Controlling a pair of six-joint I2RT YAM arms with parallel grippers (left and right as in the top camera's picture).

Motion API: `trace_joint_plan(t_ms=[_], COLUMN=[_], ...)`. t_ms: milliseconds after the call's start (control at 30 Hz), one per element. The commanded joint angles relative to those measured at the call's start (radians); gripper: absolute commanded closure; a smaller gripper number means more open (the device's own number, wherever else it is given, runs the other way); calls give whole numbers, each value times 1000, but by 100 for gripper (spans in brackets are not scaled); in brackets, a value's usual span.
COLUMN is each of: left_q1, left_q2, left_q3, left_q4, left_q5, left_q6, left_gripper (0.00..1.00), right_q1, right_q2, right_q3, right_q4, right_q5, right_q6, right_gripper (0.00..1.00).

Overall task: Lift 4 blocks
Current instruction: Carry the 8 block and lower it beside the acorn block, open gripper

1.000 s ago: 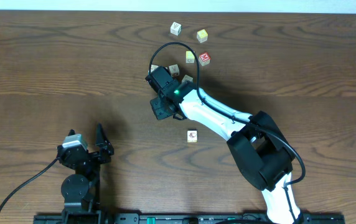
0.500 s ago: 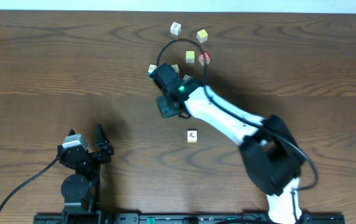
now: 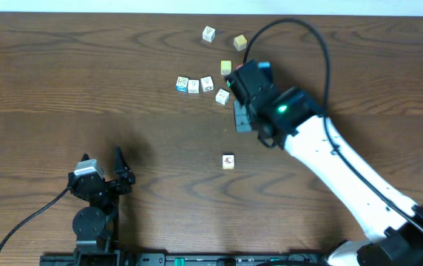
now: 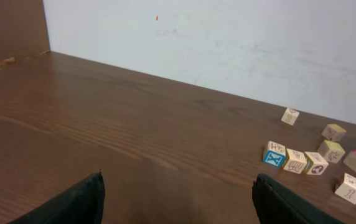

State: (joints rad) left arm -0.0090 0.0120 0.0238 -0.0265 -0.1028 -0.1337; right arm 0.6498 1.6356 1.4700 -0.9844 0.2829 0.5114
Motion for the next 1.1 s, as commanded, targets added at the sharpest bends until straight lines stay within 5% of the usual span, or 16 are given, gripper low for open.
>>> trace_joint_plan(t_ms=[0,300,1067], left_q1=[4,4,4], left_q2=[-2,-2,-2], left_q3=[-20,-20,-20], left_q4=[-40,-40,-40], left_q5=[-5,-5,-5], left_q6=[2,2,2], left_gripper=[23,24,24], right_q1=[18,34,156], right_q2=[34,34,35], right_q3=[-181,-443,-469], right_q4=[90,354,338], right_q5=[2,-114,-127], right_q6=[50,122,281], right_gripper=[99,99,99])
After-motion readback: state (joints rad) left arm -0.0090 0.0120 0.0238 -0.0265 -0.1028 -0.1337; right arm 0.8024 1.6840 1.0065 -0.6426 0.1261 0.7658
